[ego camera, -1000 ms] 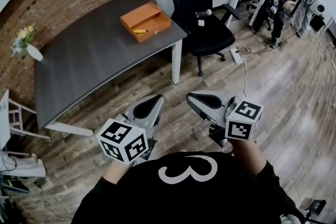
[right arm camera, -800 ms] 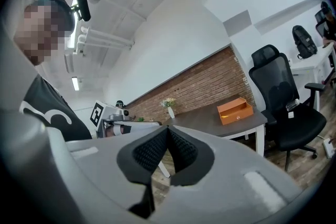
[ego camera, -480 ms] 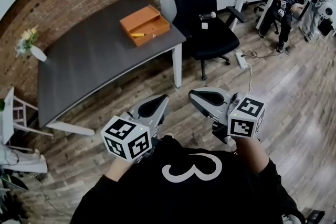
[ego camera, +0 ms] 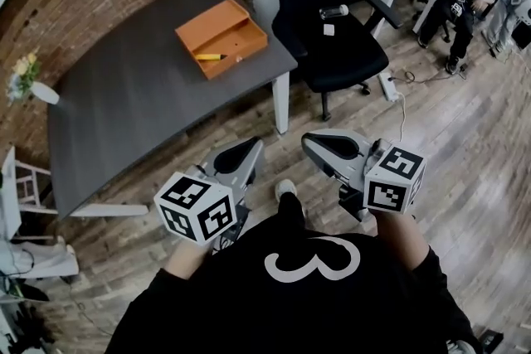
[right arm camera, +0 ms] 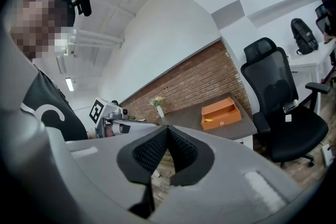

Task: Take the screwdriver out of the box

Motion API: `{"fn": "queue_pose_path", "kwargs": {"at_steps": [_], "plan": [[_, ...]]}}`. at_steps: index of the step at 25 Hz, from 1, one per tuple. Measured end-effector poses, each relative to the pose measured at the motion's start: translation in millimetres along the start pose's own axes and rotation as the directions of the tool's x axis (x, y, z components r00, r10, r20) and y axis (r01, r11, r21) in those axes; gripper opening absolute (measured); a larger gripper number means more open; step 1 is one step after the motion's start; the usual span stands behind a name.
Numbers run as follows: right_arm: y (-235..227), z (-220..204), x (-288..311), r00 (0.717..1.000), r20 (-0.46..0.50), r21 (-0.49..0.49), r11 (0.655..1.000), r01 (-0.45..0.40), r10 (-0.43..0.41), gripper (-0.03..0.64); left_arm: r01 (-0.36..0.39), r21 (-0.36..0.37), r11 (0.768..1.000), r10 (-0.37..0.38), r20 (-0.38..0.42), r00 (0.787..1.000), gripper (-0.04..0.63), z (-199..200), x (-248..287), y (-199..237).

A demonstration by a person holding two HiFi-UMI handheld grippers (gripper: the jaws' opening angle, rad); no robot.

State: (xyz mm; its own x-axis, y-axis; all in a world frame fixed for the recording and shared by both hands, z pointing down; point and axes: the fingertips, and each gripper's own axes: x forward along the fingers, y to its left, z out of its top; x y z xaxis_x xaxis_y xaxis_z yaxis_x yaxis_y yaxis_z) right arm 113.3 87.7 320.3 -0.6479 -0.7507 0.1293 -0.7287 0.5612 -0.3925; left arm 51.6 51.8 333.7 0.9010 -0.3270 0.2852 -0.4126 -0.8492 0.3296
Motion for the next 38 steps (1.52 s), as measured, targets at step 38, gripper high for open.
{"fn": "queue_pose_path", "kwargs": {"at_steps": [38], "plan": [[-192,75,283,0.906,-0.338,-0.057,0.956,-0.289,0.253,0.071,-0.359,-0.211,0.909,0.376,0.046,0.926,0.012,95,64,282]]}}
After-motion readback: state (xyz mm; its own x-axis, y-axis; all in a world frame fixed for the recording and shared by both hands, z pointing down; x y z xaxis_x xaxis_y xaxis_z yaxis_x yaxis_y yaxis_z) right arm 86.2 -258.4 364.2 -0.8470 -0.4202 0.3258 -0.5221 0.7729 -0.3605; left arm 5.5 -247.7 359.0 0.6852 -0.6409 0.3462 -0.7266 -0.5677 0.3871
